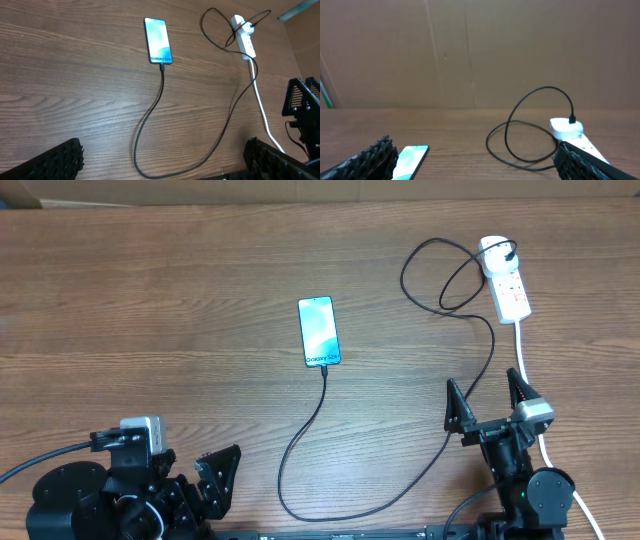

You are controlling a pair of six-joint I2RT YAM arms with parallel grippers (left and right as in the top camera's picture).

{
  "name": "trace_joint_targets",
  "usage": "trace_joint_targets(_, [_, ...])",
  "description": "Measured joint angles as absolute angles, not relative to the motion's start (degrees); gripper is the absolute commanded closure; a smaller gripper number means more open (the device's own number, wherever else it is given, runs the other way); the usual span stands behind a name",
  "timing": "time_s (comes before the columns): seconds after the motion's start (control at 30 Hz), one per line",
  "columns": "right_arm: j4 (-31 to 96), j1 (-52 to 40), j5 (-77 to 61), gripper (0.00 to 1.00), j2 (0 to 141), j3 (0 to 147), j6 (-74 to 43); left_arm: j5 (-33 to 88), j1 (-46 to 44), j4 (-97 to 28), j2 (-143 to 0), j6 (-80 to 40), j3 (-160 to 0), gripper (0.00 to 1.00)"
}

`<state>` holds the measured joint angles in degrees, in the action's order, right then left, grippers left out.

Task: Plug charger to phone and switch on socket

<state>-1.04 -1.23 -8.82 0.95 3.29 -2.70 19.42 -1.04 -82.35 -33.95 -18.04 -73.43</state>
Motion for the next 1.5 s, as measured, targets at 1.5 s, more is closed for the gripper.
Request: trace_joint_targets(1.5, [5.23,-1.28,-1.89,0.00,0.69,1.06,4.51,19.42,-1.04,-82.35,-33.98,-18.04,-73.43,0.01])
